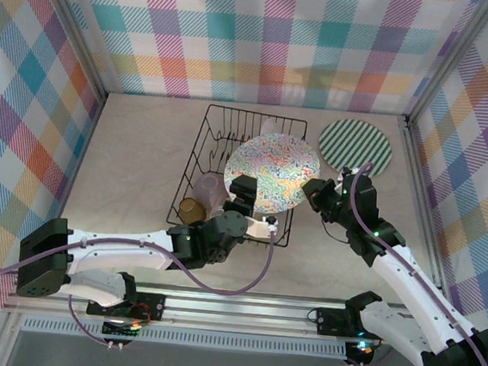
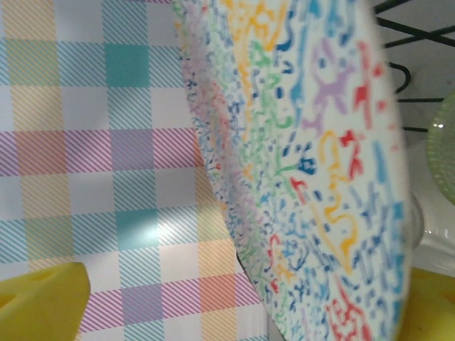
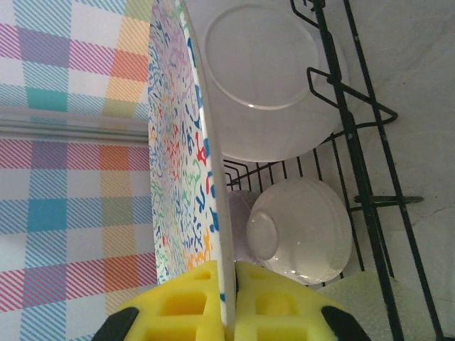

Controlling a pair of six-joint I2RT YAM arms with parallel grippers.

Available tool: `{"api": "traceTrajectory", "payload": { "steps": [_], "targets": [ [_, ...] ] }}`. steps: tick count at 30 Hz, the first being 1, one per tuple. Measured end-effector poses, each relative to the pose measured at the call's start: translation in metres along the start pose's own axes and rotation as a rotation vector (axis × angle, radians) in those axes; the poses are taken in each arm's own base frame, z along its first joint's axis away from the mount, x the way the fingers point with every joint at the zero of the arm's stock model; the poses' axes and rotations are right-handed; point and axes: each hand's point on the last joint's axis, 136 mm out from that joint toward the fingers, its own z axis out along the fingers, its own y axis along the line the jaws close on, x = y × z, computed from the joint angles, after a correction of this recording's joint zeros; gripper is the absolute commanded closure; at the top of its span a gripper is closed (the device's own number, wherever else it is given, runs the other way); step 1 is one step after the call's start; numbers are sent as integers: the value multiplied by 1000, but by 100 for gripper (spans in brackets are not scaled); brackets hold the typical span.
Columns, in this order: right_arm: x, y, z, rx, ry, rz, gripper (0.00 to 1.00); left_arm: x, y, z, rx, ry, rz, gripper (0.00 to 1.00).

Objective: Unload the mixed dishes from the dish rack

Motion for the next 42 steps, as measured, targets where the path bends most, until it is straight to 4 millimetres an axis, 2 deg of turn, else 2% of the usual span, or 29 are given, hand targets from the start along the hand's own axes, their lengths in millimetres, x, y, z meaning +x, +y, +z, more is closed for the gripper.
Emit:
{"api": "traceTrajectory", "payload": {
  "steps": [5, 9, 12, 17, 19, 24, 29, 32, 37, 42],
  "targets": [
    [-1, 5, -1, -15, -3, -24, 100, 1, 7, -6, -2, -24, -58, 0],
    [-13, 18, -7, -52, -27, -52, 100, 3, 20, -16, -9, -56, -180, 0],
    [-37, 30, -17, -78, -83, -57, 100, 10, 46, -25, -30, -79, -337, 0],
    [-93, 43, -35, -112, -217, -28, 100, 35, 115, -45, -98, -136, -696, 0],
    [-116, 45, -38, -120, -270, -18, 100, 44, 135, -50, -117, -153, -809, 0],
    [-169, 29, -37, -106, -376, 27, 100, 55, 154, -50, -59, -180, -1029, 0],
    [-220, -12, -27, -50, -473, 103, 100, 63, 153, -33, 102, -163, -1236, 0],
    [-248, -47, -16, -4, -516, 161, 100, 72, 140, -24, 216, -138, -1371, 0],
    [-271, -107, 0, 95, -544, 246, 100, 90, 97, -19, 389, -93, -1583, 0],
    [-278, -141, 13, 152, -543, 272, 100, 106, 55, -16, 497, -54, -1762, 0]
  ]
}}
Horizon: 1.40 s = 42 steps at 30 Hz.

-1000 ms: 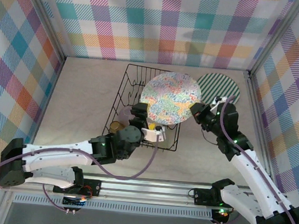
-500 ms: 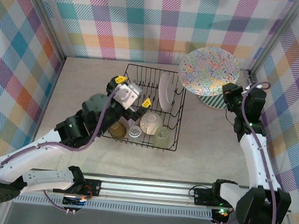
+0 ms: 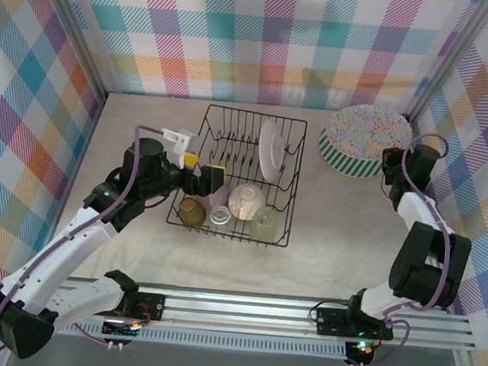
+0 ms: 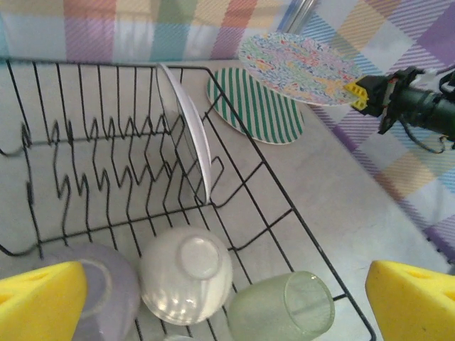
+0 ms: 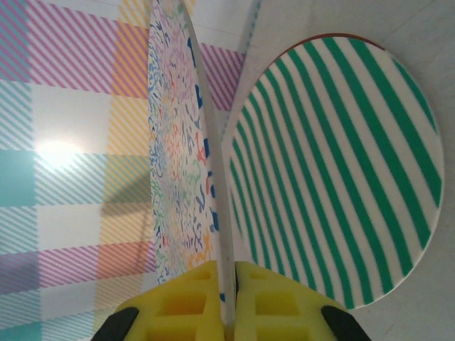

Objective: Unload the mixed dishes from the dish rack

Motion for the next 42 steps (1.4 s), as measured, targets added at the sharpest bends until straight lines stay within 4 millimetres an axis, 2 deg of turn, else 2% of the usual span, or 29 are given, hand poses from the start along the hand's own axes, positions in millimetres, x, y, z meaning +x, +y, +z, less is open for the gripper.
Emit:
{"api": "traceTrajectory", "payload": {
  "steps": [4, 6, 11, 17, 24, 27, 31, 34, 37, 42],
  "targets": [
    [3, -23, 18, 42, 19, 1, 100, 24, 6, 9, 48, 37, -86, 0],
    [5, -37, 25, 71, 34, 3, 100, 29, 4, 12, 70, 44, -104, 0],
    [11, -60, 37, 110, 64, 1, 100, 20, 1, 10, 105, 12, -120, 0],
    [17, -70, 44, 123, 96, -9, 100, 15, -4, 7, 129, -4, -113, 0],
    [14, -74, 55, 102, 111, -6, 100, 15, -5, 7, 133, -8, -111, 0],
    [14, -78, 57, 101, 122, 1, 95, 14, -5, 7, 133, -11, -111, 0],
    [14, -78, 58, 97, 128, 7, 82, 14, -5, 7, 133, -12, -110, 0],
    [14, -79, 58, 109, 135, 8, 65, 14, -5, 7, 133, -12, -110, 0],
    [14, -80, 58, 130, 142, 12, 54, 14, -5, 7, 133, -12, -110, 0],
    [13, -79, 59, 157, 152, 17, 43, 14, -5, 7, 133, -12, -110, 0]
  ]
}}
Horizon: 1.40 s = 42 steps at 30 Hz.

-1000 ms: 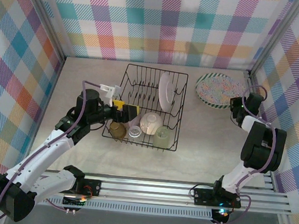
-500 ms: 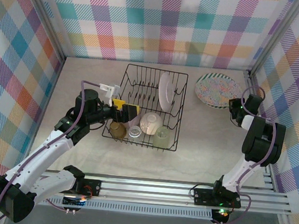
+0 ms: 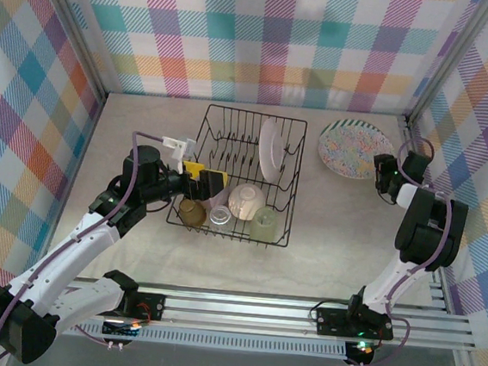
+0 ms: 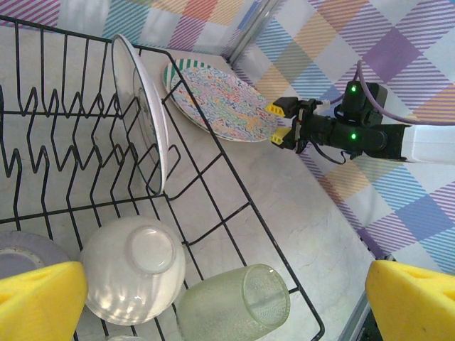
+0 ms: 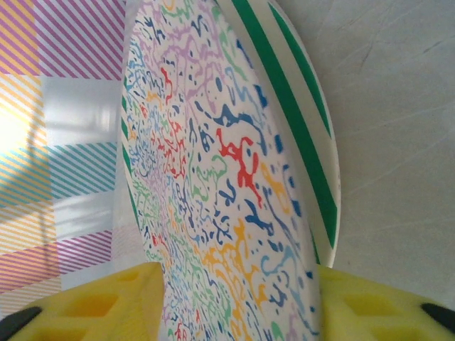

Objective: Unload the mixed dishes from the dish rack

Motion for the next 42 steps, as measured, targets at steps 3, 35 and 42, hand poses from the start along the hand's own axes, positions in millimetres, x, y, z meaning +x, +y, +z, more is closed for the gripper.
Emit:
{"api": "traceTrajectory", "payload": {
  "steps": [3, 35, 42],
  "targets": [
    [0, -3, 3, 24, 13, 1, 39, 0, 0, 0, 0, 0, 0, 0],
    [2, -13, 29, 182, 134, 13, 10, 0, 1, 0, -3, 2, 3, 0],
    [3, -8, 40, 166, 156, 11, 10, 0, 1, 0, -3, 2, 3, 0]
  ]
}}
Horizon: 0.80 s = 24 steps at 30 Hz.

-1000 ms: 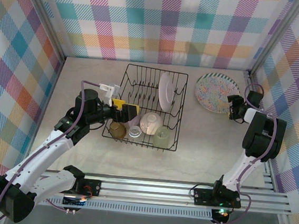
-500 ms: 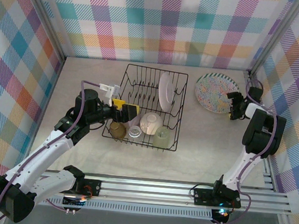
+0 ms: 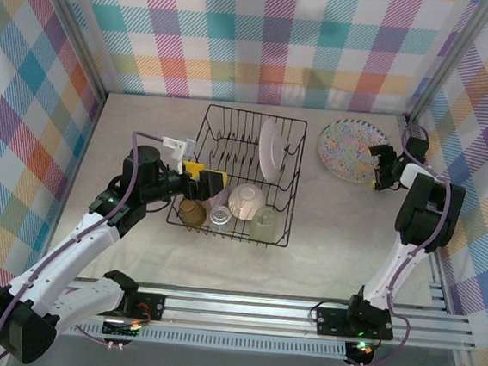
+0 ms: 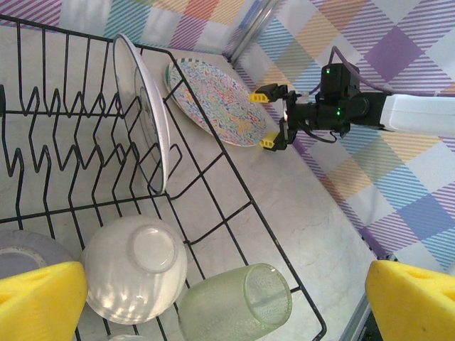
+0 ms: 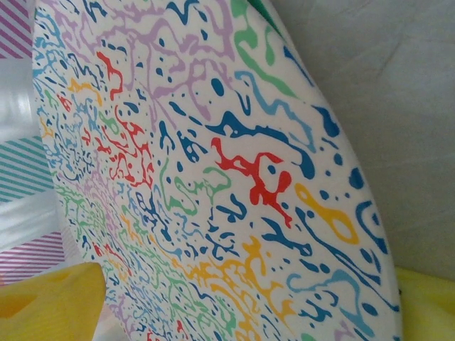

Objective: Unload the mixed dishes from the dish rack

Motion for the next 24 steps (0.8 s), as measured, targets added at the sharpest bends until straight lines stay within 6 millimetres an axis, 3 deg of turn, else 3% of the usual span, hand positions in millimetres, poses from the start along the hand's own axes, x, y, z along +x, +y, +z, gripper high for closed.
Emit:
{"api": "traceTrajectory", "payload": {
  "steps": [7, 11, 17, 24],
  "targets": [
    [0, 1, 0, -2, -1, -12, 3, 0, 1, 0, -4, 1, 15, 0],
    [-1, 6, -12, -3, -24, -24, 1, 5, 4, 1, -14, 22, 7, 0],
    [7, 29, -67, -74, -99, -62, 1, 20, 17, 12, -45, 88, -41, 0],
    [26, 59, -137, -214, -183, -122, 1, 20, 21, 27, -54, 138, -148, 0]
  ]
}}
